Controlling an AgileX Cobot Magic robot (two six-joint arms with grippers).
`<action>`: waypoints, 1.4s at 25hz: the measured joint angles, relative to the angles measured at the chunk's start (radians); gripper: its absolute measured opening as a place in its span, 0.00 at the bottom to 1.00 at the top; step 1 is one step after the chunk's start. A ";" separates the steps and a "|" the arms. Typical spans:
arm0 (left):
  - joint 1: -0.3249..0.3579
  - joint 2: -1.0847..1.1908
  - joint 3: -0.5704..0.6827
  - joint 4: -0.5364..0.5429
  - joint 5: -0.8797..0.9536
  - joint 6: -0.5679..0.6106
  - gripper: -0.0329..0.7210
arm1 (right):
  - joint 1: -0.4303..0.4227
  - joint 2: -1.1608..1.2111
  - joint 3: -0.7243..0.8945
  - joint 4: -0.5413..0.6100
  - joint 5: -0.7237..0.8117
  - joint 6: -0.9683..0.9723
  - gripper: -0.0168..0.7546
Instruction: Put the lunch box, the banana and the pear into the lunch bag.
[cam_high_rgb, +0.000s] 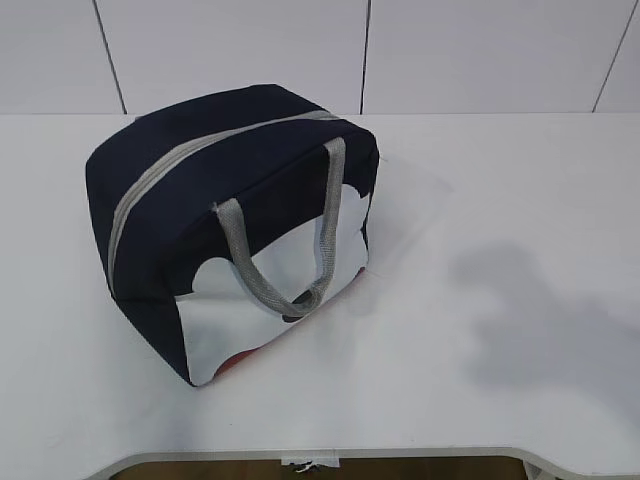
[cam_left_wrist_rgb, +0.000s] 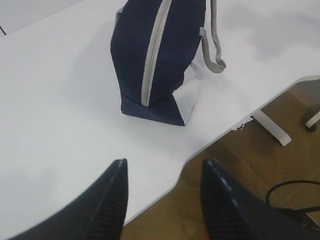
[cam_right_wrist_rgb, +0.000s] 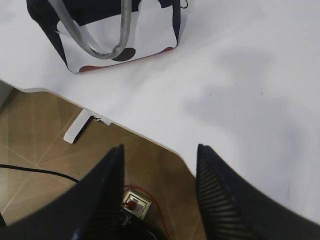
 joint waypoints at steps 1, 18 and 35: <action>0.000 0.000 0.000 0.000 0.000 0.000 0.52 | 0.000 -0.032 0.025 0.000 0.000 0.002 0.50; 0.000 -0.455 0.387 -0.013 -0.023 0.000 0.52 | 0.000 -0.482 0.451 -0.065 -0.144 0.002 0.50; 0.000 -0.514 0.528 0.059 -0.141 -0.043 0.52 | 0.000 -0.556 0.485 -0.142 -0.128 0.008 0.50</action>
